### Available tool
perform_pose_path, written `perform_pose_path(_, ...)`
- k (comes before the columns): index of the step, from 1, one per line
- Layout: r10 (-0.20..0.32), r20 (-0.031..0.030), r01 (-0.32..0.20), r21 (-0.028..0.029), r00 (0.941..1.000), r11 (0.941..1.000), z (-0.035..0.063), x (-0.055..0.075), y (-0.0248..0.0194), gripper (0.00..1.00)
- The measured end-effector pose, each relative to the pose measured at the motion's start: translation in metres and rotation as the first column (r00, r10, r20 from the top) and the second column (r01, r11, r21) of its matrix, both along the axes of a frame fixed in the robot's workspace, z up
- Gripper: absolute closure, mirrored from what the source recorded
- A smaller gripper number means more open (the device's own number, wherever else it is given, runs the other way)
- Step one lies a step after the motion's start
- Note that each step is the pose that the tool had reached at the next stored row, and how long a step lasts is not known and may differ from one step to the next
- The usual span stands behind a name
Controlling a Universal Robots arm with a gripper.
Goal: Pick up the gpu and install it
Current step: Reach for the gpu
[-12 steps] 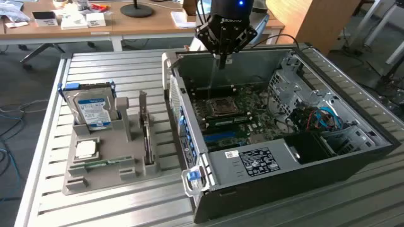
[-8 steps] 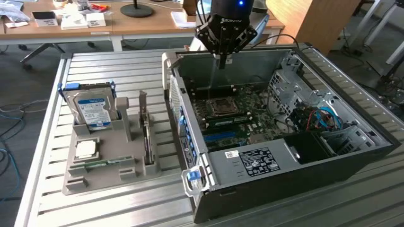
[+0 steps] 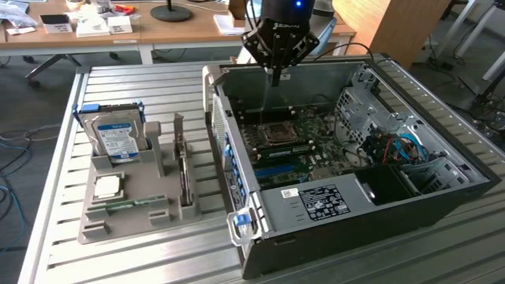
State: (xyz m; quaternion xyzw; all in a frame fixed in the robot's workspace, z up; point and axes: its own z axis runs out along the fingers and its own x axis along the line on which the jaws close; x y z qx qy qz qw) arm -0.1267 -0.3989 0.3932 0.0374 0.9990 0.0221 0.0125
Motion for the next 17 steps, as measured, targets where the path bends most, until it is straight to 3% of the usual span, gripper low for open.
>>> perform_pose_path(17,0.0,0.0,0.0,0.0,1.0,1.0,-0.0001,-0.013,0.0,0.89)
